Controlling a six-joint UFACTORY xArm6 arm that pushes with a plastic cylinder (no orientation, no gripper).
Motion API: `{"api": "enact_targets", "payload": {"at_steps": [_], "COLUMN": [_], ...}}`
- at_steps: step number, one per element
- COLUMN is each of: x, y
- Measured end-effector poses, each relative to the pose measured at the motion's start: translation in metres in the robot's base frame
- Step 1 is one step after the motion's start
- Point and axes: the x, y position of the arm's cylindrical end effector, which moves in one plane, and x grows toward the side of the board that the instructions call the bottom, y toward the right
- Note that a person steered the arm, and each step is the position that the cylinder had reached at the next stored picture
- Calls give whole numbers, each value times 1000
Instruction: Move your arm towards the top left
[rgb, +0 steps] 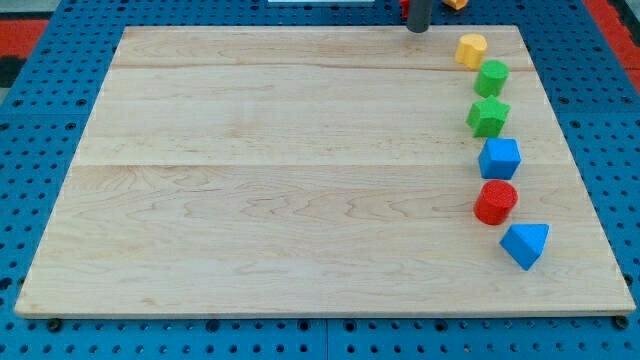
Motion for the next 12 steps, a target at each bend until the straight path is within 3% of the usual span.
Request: {"api": "enact_targets", "payload": {"at_steps": [2,3,8,10,11,12], "x": [0,0,18,-1,0,0], "y": [-14,-56,-431,-438,-398,-310]}}
